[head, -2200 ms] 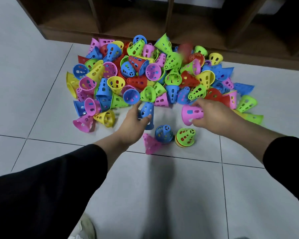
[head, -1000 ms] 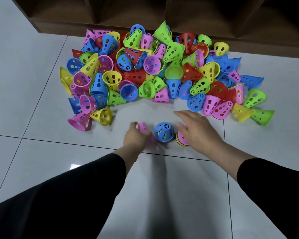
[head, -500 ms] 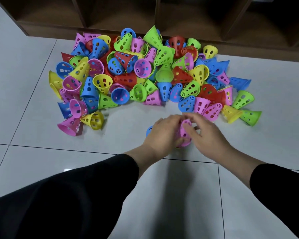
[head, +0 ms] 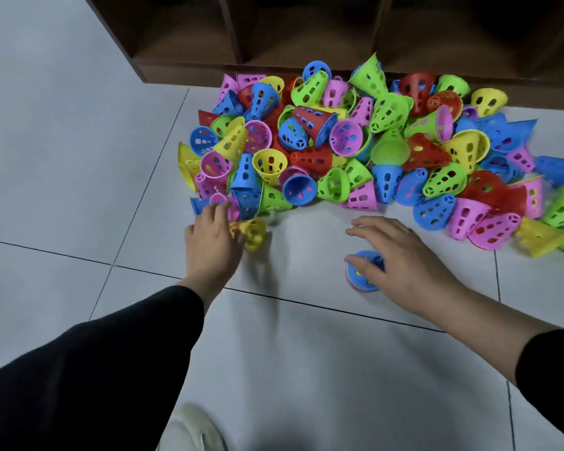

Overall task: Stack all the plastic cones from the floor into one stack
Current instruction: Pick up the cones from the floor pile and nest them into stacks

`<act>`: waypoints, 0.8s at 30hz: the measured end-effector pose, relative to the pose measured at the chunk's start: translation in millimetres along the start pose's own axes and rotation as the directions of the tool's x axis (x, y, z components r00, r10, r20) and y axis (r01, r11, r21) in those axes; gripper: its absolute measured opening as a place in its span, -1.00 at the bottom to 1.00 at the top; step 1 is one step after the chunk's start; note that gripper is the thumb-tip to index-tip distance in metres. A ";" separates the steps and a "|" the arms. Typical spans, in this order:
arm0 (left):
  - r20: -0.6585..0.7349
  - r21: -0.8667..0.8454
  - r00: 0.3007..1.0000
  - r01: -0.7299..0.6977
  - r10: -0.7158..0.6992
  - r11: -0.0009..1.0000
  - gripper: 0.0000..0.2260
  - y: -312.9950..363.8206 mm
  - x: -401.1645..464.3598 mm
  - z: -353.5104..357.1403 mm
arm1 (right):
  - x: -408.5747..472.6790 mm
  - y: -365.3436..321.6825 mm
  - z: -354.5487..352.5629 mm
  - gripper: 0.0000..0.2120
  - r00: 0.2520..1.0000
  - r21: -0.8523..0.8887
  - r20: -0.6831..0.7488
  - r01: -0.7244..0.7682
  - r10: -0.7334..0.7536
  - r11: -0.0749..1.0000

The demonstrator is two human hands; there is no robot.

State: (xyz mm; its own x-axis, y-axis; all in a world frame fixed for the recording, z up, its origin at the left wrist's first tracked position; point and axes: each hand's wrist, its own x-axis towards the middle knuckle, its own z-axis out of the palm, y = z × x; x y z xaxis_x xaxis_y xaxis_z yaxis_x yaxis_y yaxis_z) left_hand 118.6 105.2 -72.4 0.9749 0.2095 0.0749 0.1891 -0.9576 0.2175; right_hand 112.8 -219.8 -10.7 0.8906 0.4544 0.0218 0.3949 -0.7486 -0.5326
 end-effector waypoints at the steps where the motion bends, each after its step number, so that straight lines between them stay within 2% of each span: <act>1: 0.005 -0.022 0.995 0.100 -0.100 0.995 -0.48 -14.7 2.8 -1.3 | 11.4 -10.6 7.3 -0.56 1.000 0.001 0.027 0.007 -0.007 1.000; 3: 0.100 -0.028 0.962 0.260 -0.256 0.965 -0.42 -37.6 8.4 -1.4 | 36.2 -31.0 23.8 -0.51 0.995 -0.005 0.089 0.034 -0.034 0.999; 4: 0.172 0.014 0.944 0.282 -0.281 0.959 -0.41 -46.1 11.6 0.1 | 49.9 -40.5 34.1 -0.48 0.991 -0.014 0.124 0.054 -0.052 0.998; 6: 0.286 0.073 0.919 0.262 -0.272 0.962 -0.43 -55.2 16.3 2.5 | 78.8 -59.5 56.7 -0.40 0.978 -0.051 0.196 0.083 -0.071 0.995; 11: 0.377 -0.006 0.879 0.317 -0.292 0.948 -0.52 -58.0 11.5 7.8 | 134.0 -99.4 117.4 -0.29 0.939 -0.233 0.340 0.136 -0.050 0.963; 13: 0.404 -0.014 0.860 0.347 -0.312 0.938 -0.57 -56.3 5.2 8.8 | 140.0 -107.0 135.2 -0.34 0.927 -0.318 0.375 0.121 0.007 0.940; 18: 0.455 -0.006 0.829 0.367 -0.324 0.930 -0.65 -44.2 -10.1 11.6 | 129.0 -113.9 150.1 -0.34 0.898 -0.413 0.369 -0.070 0.237 0.908; 21: 0.426 -0.045 0.832 0.412 -0.355 0.910 -0.57 -32.7 -18.3 5.4 | 115.7 -121.4 140.5 -0.42 0.901 -0.257 0.319 -0.216 0.294 0.942; 24: 0.296 -0.314 0.905 0.394 -0.305 0.864 -0.53 -10.5 -23.5 -8.3 | 101.1 -123.0 101.1 -0.42 0.930 0.084 0.161 -0.348 0.332 0.934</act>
State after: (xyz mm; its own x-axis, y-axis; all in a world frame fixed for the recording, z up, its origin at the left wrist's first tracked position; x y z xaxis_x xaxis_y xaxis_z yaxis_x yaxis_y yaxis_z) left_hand 92.8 111.9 -68.4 0.8595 0.4232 -0.2865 0.5105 -0.6829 0.5226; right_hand 131.4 -33.0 -28.6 0.9225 0.2519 -0.2925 0.0405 -0.8167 -0.5756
